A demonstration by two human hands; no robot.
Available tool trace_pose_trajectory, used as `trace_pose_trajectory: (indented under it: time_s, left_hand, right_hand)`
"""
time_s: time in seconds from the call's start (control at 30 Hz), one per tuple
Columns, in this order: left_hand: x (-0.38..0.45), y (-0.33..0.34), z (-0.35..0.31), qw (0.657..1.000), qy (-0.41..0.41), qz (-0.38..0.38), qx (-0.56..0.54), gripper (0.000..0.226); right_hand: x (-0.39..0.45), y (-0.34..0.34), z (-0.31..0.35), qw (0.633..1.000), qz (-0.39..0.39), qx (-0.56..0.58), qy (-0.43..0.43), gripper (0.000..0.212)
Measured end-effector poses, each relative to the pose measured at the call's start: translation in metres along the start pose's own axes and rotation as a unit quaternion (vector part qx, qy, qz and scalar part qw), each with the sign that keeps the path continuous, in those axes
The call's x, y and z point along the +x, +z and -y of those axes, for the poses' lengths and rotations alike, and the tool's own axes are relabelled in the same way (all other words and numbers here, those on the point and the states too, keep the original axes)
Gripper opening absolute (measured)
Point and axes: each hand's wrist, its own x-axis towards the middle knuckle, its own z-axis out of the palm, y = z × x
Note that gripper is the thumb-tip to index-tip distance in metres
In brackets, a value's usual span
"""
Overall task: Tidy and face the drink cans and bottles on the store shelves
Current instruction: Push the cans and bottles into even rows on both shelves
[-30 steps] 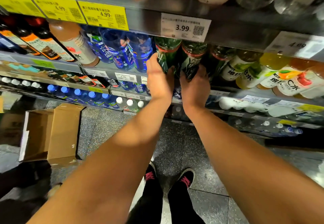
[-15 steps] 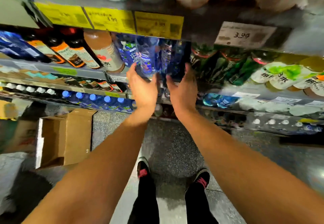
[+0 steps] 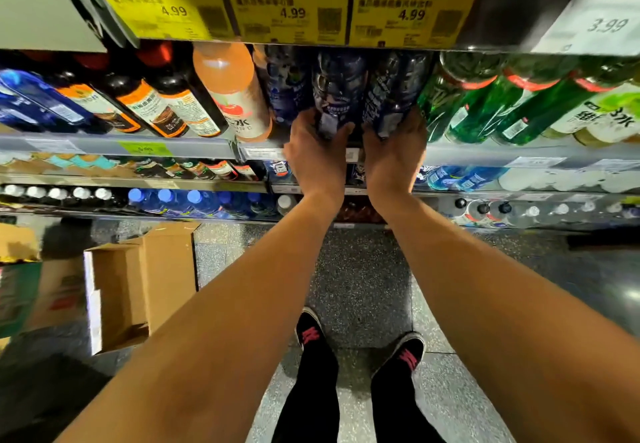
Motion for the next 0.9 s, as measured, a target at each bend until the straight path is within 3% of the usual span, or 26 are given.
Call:
trace_pose_trajectory:
  time_s: [0.27,0.37,0.43,0.7,0.9]
  left_hand:
    - [-0.003,-0.015,-0.007,0.999,0.021,0.027,0.015,0.042]
    - [-0.004,-0.033,-0.002,0.999,0.039,-0.017,-0.006,0.046]
    - [0.001,-0.039,0.0,0.998,0.03,-0.046,-0.017,0.053]
    - [0.016,-0.035,-0.011,0.998,0.029,-0.048,-0.022,0.074]
    - [0.03,-0.038,-0.006,0.997,0.032,-0.06,0.027,0.063]
  right_hand:
    - [-0.011,-0.01,0.013,0.998,-0.02,0.055,0.024,0.056]
    - [-0.03,-0.015,0.026,0.992,-0.051,0.112,0.014,0.042]
    - [-0.049,-0.01,0.03,0.996,-0.038,0.074,-0.034,0.036]
    - [-0.048,0.012,0.039,0.997,0.054,0.029,-0.056,0.065]
    - [-0.04,0.019,0.048,0.997,0.049,-0.029,-0.06,0.072]
